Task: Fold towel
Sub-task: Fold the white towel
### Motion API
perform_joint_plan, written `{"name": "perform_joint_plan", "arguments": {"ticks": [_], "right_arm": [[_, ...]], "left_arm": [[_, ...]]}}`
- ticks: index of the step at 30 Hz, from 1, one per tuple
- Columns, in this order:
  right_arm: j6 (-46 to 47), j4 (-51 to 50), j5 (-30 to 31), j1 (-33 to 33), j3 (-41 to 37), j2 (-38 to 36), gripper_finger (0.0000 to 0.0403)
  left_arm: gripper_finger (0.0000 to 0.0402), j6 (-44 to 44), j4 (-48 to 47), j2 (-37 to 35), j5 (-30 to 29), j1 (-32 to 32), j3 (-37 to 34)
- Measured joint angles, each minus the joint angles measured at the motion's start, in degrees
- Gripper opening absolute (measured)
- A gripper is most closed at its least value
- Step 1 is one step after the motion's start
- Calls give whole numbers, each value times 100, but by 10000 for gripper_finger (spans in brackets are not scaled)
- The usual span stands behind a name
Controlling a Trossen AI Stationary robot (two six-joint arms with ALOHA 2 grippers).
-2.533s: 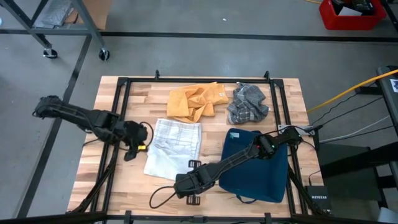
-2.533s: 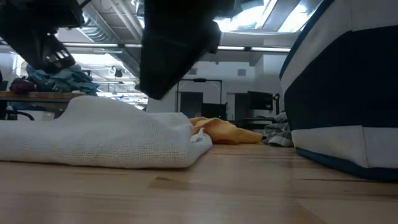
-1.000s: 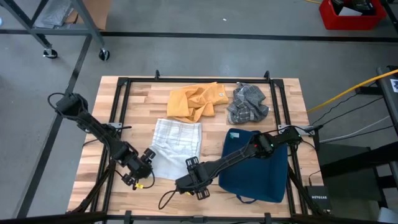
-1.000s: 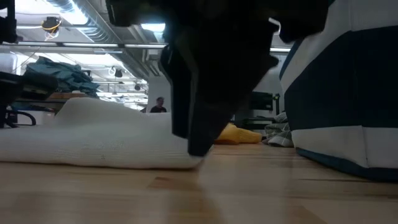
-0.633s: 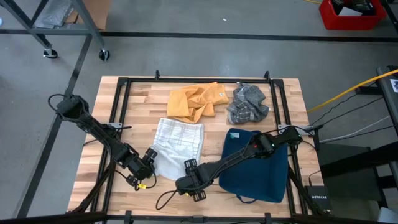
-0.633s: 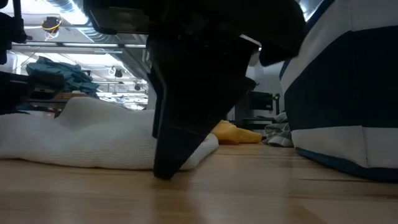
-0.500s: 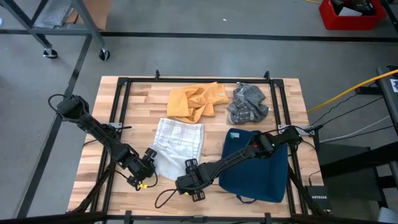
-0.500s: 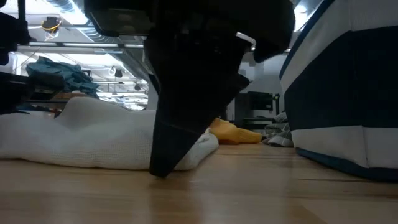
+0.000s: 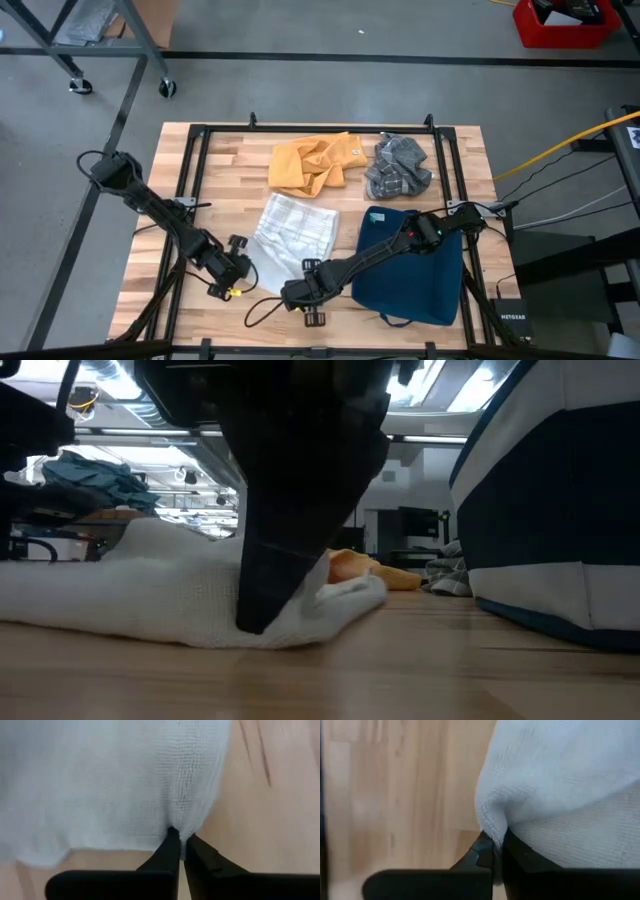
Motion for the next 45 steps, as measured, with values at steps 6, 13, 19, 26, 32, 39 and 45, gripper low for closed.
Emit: {"name": "perform_joint_plan", "arguments": {"ticks": [6,13,19,26,32,39,45], "right_arm": [[471,412,-591,84,129,45,10],[728,519,-962,203,939,57,9],[1431,429,-888,278,1296,-137,12],[2276,-123,-288,321,1296,-358,9],[2678,-630,229,302,1296,-389,13],[2697,-1273,948,160,1296,-389,13],[2677,-2075,1621,-67,1298,-389,15]], "left_arm": [[3,-699,-85,-594,681,-239,-16],[1,-1723,-107,-1220,1486,-708,260],[1,-2536,-109,-1516,1705,-1169,731],[0,-2763,-703,-1595,1011,-1167,1159],[0,-2927,-1704,-1604,159,-886,1288],[0,-3009,-2284,-1601,-363,-516,1288],[0,-3005,-2790,-1601,-919,-242,1293]]}}
